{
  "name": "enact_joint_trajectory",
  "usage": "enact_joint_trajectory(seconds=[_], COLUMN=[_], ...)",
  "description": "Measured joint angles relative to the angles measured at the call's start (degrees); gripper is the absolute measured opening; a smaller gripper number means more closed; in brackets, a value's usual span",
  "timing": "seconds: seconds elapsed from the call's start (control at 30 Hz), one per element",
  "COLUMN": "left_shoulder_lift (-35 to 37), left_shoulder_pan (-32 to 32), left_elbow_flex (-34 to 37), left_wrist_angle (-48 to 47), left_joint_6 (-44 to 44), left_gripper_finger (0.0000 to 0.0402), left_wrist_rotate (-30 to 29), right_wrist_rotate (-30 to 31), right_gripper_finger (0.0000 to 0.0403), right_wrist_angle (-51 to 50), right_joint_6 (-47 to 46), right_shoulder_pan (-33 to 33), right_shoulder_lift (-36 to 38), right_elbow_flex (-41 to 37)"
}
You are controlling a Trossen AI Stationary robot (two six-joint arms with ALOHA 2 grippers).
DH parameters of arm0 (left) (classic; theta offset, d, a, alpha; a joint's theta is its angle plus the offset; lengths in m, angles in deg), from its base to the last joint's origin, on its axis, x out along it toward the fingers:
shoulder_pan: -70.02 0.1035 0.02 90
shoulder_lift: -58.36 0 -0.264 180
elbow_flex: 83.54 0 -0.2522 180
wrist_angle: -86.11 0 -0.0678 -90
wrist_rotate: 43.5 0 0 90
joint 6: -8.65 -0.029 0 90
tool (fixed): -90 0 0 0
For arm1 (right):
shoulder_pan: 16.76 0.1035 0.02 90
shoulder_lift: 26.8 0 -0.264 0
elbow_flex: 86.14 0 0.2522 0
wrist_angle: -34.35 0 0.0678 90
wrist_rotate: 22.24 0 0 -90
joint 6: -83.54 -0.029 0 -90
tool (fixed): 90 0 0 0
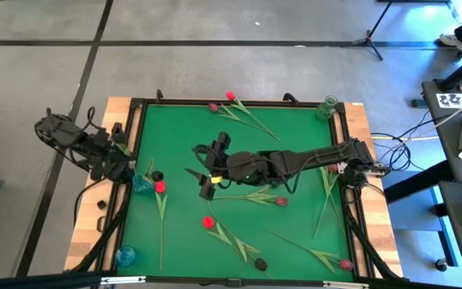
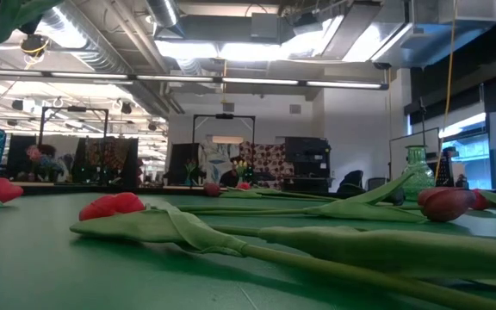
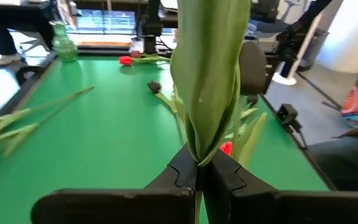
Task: Sort flowers into vase by color
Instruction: Put the black tulip into the the top blue vase
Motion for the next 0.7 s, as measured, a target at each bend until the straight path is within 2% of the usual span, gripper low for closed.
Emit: enact_joint_trajectory(seconds=[0.2,0.4,0.7], left_shoulder_lift=[0.0,0.0,3.8], left_shoulder_pan=[0.0,0.0,1.3], left_elbow_flex=[0.4,0.4,5.1], left_wrist_angle=[0.2,-1.4,2.8], left_joint_6=[4.7,11.3,6.0], left_gripper_finger=[0.0005,0.0005,0.0005], left_wrist_rotate=[3.4,3.8,3.6], right_wrist_rotate=[0.0,0.0,0.2], right_gripper_finger=[0.0276,0.0276,0.0276], right_wrist_angle=[-0.1,-0.2,-2.2], right_joint_6=[0.1,0.1,0.0], right_shoulder_pan=[0.0,0.0,0.5], right_shoulder_lift=[0.0,0.0,0.0], right_elbow_flex=[0.0,0.0,0.0])
